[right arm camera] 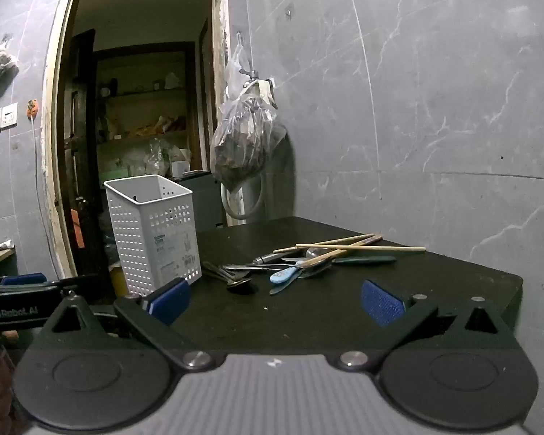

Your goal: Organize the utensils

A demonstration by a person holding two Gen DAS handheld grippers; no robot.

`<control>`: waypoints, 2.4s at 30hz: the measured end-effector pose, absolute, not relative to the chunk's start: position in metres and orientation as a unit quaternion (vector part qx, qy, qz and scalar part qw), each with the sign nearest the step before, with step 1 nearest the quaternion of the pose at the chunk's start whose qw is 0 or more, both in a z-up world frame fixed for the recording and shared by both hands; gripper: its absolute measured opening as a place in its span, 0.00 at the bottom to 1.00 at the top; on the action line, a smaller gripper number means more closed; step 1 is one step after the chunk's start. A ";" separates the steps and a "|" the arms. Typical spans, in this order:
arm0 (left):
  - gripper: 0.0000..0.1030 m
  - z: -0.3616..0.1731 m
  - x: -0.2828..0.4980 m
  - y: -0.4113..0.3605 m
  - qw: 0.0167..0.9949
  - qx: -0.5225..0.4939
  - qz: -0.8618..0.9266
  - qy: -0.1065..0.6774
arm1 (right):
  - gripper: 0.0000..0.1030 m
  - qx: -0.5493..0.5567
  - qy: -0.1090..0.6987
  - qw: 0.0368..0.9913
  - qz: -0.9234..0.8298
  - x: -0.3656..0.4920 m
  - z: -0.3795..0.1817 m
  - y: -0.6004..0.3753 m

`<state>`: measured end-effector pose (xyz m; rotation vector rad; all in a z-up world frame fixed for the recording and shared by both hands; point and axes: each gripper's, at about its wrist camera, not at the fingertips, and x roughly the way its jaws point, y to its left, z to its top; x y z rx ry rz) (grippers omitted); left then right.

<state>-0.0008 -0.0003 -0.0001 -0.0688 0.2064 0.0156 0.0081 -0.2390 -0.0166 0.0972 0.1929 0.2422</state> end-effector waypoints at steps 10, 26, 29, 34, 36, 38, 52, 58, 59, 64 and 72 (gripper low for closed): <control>0.99 -0.002 -0.001 -0.001 0.994 -0.033 0.006 0.108 | 1.00 0.051 0.095 0.987 0.120 0.013 -0.018 -0.242; 0.99 -0.002 0.007 -0.001 0.993 -0.034 0.009 0.116 | 1.00 0.055 0.102 0.986 0.119 0.010 -0.017 -0.238; 0.99 -0.002 0.008 -0.001 0.992 -0.034 0.010 0.118 | 1.00 0.055 0.103 0.986 0.119 0.011 -0.017 -0.239; 0.99 -0.003 0.010 -0.001 0.992 -0.034 0.010 0.121 | 1.00 0.056 0.106 0.986 0.118 0.010 -0.018 -0.237; 0.99 -0.003 0.010 -0.001 0.992 -0.033 0.009 0.122 | 1.00 0.056 0.107 0.986 0.118 0.011 -0.019 -0.237; 0.99 -0.003 0.011 -0.001 0.992 -0.033 0.010 0.122 | 1.00 0.056 0.107 0.986 0.118 0.011 -0.018 -0.238; 0.99 -0.005 0.012 0.000 0.992 -0.034 0.010 0.125 | 1.00 0.057 0.111 0.985 0.118 0.011 -0.019 -0.238; 0.99 -0.005 0.013 0.000 0.991 -0.034 0.010 0.125 | 1.00 0.057 0.112 0.985 0.118 0.011 -0.021 -0.238; 0.99 -0.005 0.012 0.000 0.991 -0.033 0.011 0.125 | 1.00 0.057 0.112 0.985 0.118 0.011 -0.021 -0.238; 0.99 -0.005 0.013 0.000 0.991 -0.034 0.010 0.125 | 1.00 0.058 0.114 0.985 0.119 0.011 -0.022 -0.237; 0.99 -0.005 0.013 0.000 0.991 -0.034 0.010 0.126 | 1.00 0.058 0.116 0.984 0.119 0.011 -0.022 -0.237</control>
